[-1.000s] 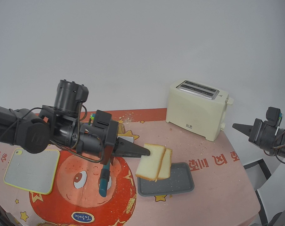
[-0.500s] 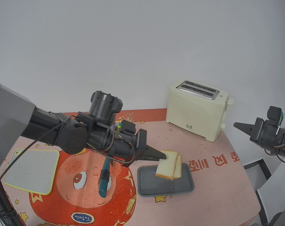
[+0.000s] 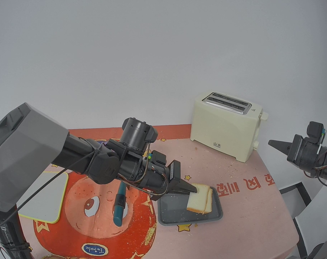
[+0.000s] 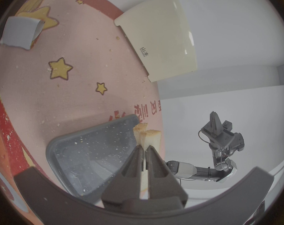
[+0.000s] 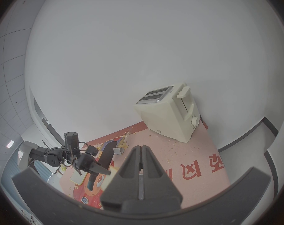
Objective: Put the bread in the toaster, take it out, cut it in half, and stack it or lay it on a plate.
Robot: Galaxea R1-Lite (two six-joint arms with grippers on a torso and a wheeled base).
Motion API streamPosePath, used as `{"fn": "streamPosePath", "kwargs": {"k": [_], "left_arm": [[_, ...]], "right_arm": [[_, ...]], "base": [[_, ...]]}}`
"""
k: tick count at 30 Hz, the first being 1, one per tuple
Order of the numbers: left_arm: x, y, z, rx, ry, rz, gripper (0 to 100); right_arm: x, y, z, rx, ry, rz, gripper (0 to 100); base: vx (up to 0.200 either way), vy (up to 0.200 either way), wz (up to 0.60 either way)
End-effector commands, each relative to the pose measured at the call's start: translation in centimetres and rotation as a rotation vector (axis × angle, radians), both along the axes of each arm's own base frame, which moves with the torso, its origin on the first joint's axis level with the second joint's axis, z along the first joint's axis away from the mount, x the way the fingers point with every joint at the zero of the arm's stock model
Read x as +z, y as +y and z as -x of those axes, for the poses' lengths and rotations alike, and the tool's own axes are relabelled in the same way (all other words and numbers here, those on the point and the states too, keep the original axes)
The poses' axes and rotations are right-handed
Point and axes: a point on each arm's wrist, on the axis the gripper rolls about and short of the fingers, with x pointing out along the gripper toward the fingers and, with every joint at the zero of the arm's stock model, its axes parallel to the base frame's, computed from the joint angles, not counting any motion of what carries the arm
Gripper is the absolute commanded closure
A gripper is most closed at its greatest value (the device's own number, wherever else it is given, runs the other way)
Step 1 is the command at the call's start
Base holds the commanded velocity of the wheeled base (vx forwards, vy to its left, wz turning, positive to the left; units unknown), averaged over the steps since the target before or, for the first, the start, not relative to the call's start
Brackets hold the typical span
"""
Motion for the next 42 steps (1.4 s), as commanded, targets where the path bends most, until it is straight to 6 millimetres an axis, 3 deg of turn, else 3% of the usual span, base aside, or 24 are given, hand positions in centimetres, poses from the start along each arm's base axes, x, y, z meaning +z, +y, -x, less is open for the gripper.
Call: {"fn": "streamPosePath", "kwargs": {"k": [1, 17, 18, 26, 33, 35, 36, 38, 39, 41, 42], "left_arm": [[-0.4, 0.1, 0.1, 0.0, 0.009, -0.007, 100], [-1.7, -0.1, -0.1, 0.001, 0.042, -0.03, 100], [-1.8, -0.1, 0.0, 0.006, 0.037, -0.038, 0], [-1.5, 0.0, -0.1, 0.052, 0.021, -0.063, 0], [1.8, 1.1, 1.3, 0.076, -0.007, -0.025, 0], [4.7, 2.0, 2.6, 0.079, -0.065, 0.016, 0], [4.8, 2.1, 2.7, 0.081, -0.068, 0.017, 0], [7.9, 3.1, 4.0, 0.083, -0.14, 0.067, 0], [8.1, 3.2, 4.1, 0.083, -0.145, 0.071, 0], [10.8, 4.5, 6.1, 0.103, -0.226, 0.102, 0], [10.9, 4.6, 6.2, 0.104, -0.229, 0.103, 0]], "right_arm": [[0.0, 0.0, 0.0, 0.001, -0.001, 0.0, 100], [0.4, -0.2, 0.3, 0.002, -0.025, 0.003, 100], [0.4, -0.2, 0.3, 0.002, -0.025, 0.003, 100], [0.4, -0.3, 0.2, -0.006, -0.025, 0.003, 100], [0.6, -0.5, 0.1, -0.017, -0.031, 0.002, 100], [0.5, -0.5, 0.0, -0.02, -0.028, 0.003, 100], [0.6, -0.5, 0.1, -0.02, -0.031, 0.002, 100], [0.5, -0.5, 0.0, -0.02, -0.028, 0.002, 100], [0.5, -0.5, 0.0, -0.02, -0.028, 0.003, 100], [0.6, -0.7, 0.0, -0.028, -0.029, 0.005, 100], [0.6, -0.7, 0.0, -0.03, -0.029, 0.005, 100]], "base": [[0.0, 0.0, 0.0], [0.0, 0.0, 0.0], [0.0, 0.0, 0.0], [0.0, 0.0, 0.0], [0.0, 0.0, 0.0], [0.0, 0.0, 0.0], [0.0, 0.0, 0.0], [0.0, 0.0, 0.0], [0.0, 0.0, 0.0], [0.0, 0.0, 0.0], [0.0, 0.0, 0.0]]}}
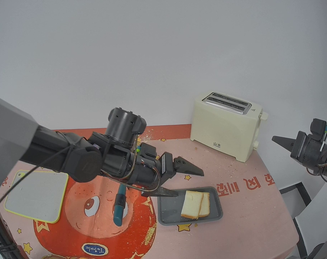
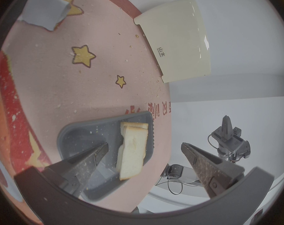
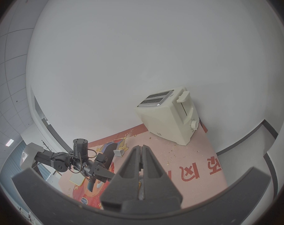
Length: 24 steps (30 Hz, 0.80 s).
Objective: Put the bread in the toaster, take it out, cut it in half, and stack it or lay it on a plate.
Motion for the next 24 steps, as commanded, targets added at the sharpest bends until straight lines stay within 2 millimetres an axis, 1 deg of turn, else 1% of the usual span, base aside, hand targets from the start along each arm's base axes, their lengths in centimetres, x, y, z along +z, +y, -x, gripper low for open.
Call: {"fn": "streamPosePath", "kwargs": {"k": [1, 3, 6, 7, 8, 9, 10, 12, 14, 16, 17, 18, 19, 20, 22, 24], "left_arm": [[7.2, 3.8, 5.4, 0.03, -0.208, 0.093, 0], [8.1, 5.3, 7.6, 0.043, -0.277, 0.093, 0], [8.8, 8.1, 11.3, 0.109, -0.423, 0.048, 0], [8.8, 8.1, 11.3, 0.109, -0.423, 0.048, 0], [8.9, 10.1, 13.9, 0.16, -0.535, 0.011, 0], [8.7, 11.2, 15.7, 0.174, -0.599, -0.003, 0], [8.6, 11.7, 16.3, 0.176, -0.622, -0.005, 0], [8.5, 14.3, 20.1, 0.197, -0.75, 0.019, 0], [8.6, 15.7, 22.2, 0.23, -0.809, 0.056, 0], [8.8, 17.6, 24.8, 0.309, -0.893, 0.093, 0], [8.6, 18.1, 25.4, 0.342, -0.916, 0.096, 0], [8.3, 18.8, 26.1, 0.398, -0.944, 0.093, 0], [8.3, 19.0, 26.4, 0.432, -0.957, 0.089, 0], [8.3, 19.1, 26.4, 0.437, -0.958, 0.088, 0], [8.0, 19.6, 26.9, 0.519, -0.978, 0.06, 0], [7.5, 20.0, 27.3, 0.577, -0.996, 0.037, 0]], "right_arm": [[0.0, -0.5, -0.2, -0.023, -0.004, 0.011, 100], [0.0, -1.0, -0.4, -0.043, -0.011, 0.028, 100], [-0.3, -1.8, -0.8, -0.075, -0.013, 0.072, 100], [-0.3, -1.8, -0.8, -0.075, -0.013, 0.072, 100], [-0.8, -2.0, -1.1, -0.075, -0.004, 0.113, 100], [-1.1, -2.1, -1.1, -0.07, -0.002, 0.141, 100], [-1.2, -2.1, -1.0, -0.067, -0.001, 0.15, 100], [-1.4, -2.2, -0.4, -0.056, -0.02, 0.202, 100], [-0.8, -2.4, 0.7, -0.051, -0.067, 0.214, 100], [0.0, -2.8, 2.5, -0.057, -0.128, 0.218, 100], [0.2, -3.0, 3.2, -0.06, -0.143, 0.215, 100], [0.3, -3.3, 4.3, -0.068, -0.17, 0.213, 100], [0.4, -3.4, 5.0, -0.074, -0.186, 0.209, 100], [0.4, -3.5, 5.1, -0.077, -0.189, 0.209, 100], [0.7, -4.1, 6.9, -0.111, -0.24, 0.201, 100], [0.4, -4.7, 8.5, -0.147, -0.264, 0.2, 100]], "base": [[0.0, 0.0, 0.0], [0.0, 0.0, 0.0], [0.0, 0.0, 0.0], [0.0, 0.0, 0.0], [0.0, 0.0, 0.0], [0.0, 0.0, 0.0], [0.0, 0.0, 0.0], [0.0, 0.0, 0.0], [0.0, 0.0, 0.0], [0.0, 0.0, 0.0], [0.0, 0.0, 0.0], [0.0, 0.0, 0.0], [0.0, 0.0, 0.0], [0.0, 0.0, 0.0], [0.0, 0.0, 0.0], [0.0, 0.0, 0.0]]}}
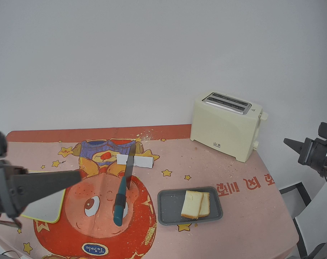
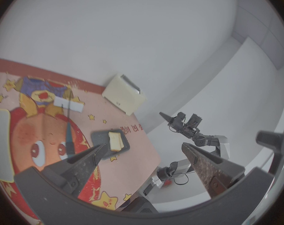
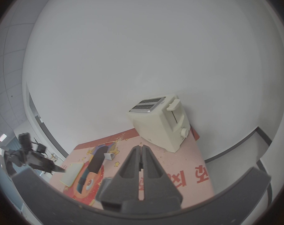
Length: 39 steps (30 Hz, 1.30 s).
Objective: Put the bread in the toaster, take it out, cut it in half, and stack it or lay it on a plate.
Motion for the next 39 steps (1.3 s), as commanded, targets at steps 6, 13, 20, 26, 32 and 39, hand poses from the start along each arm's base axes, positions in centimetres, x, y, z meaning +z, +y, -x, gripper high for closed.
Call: {"fn": "streamPosePath", "kwargs": {"k": [6, 13, 20, 26, 32, 39], "left_arm": [[-3.3, 4.7, 6.6, 0.295, -0.259, 0.015, 0], [-5.2, 5.0, 7.0, 0.317, -0.309, -0.075, 0], [-7.2, 5.3, 7.5, 0.413, -0.331, -0.142, 0], [-7.8, 5.5, 8.0, 0.473, -0.346, -0.149, 0], [-9.8, 5.6, 8.5, 0.508, -0.365, -0.203, 0], [-12.0, 5.9, 10.0, 0.52, -0.31, -0.262, 0]], "right_arm": [[0.4, -2.8, 8.9, -0.11, -0.222, 0.043, 100], [-0.3, -3.2, 10.7, -0.134, -0.228, 0.09, 100], [-2.4, -3.4, 12.4, -0.141, -0.24, 0.104, 100], [-4.0, -3.4, 13.7, -0.141, -0.26, 0.101, 100], [-5.7, -3.5, 14.7, -0.135, -0.28, 0.122, 100], [-7.6, -3.5, 15.6, -0.152, -0.295, 0.154, 100]], "base": [[0.0, 0.0, 0.0], [0.0, 0.0, 0.0], [0.0, 0.0, 0.0], [0.0, 0.0, 0.0], [0.0, 0.0, 0.0], [0.0, 0.0, 0.0]]}}
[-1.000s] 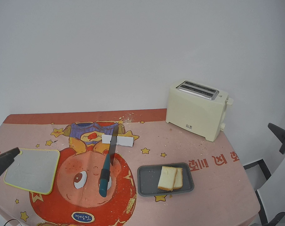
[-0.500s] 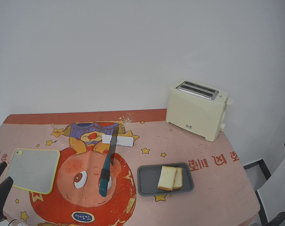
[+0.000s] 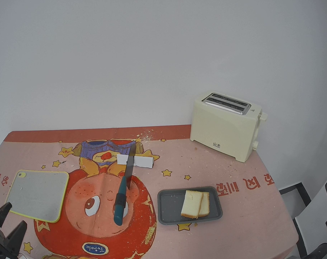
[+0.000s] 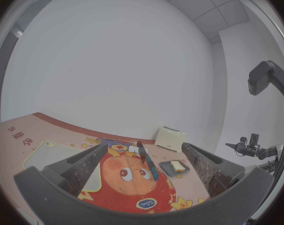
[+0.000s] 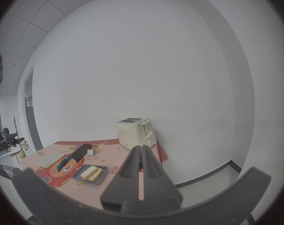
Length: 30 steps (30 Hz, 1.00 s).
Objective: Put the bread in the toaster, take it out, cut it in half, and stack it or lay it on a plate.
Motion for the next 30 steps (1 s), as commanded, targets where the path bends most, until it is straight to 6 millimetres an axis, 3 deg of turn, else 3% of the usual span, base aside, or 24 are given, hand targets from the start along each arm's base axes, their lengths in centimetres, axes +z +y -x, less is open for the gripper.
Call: {"fn": "streamPosePath", "kwargs": {"k": [1, 4, 11, 24, 30], "left_arm": [[-1.2, 0.3, 1.3, 0.022, -0.031, 0.0, 0], [-1.4, 0.3, 1.2, 0.027, -0.022, -0.003, 0], [-4.7, 0.1, 0.3, 0.023, 0.064, -0.128, 0], [-4.9, 0.1, 0.3, 0.059, 0.061, -0.154, 0], [-4.9, 0.4, 0.2, 0.19, 0.069, -0.164, 0]], "right_arm": [[-1.6, 0.0, 0.9, -0.008, -0.029, 0.014, 100], [-2.2, 0.0, 1.2, -0.004, -0.031, 0.017, 100], [-4.5, 0.0, 3.2, 0.015, -0.021, 0.044, 100], [-4.7, 0.0, 3.9, -0.02, -0.101, 0.081, 100], [-4.8, -0.4, 3.9, -0.207, -0.08, 0.101, 100]], "base": [[0.0, 0.0, 0.0], [0.0, 0.0, 0.0], [0.0, 0.0, 0.0], [0.0, 0.0, 0.0], [0.0, 0.0, 0.0]]}}
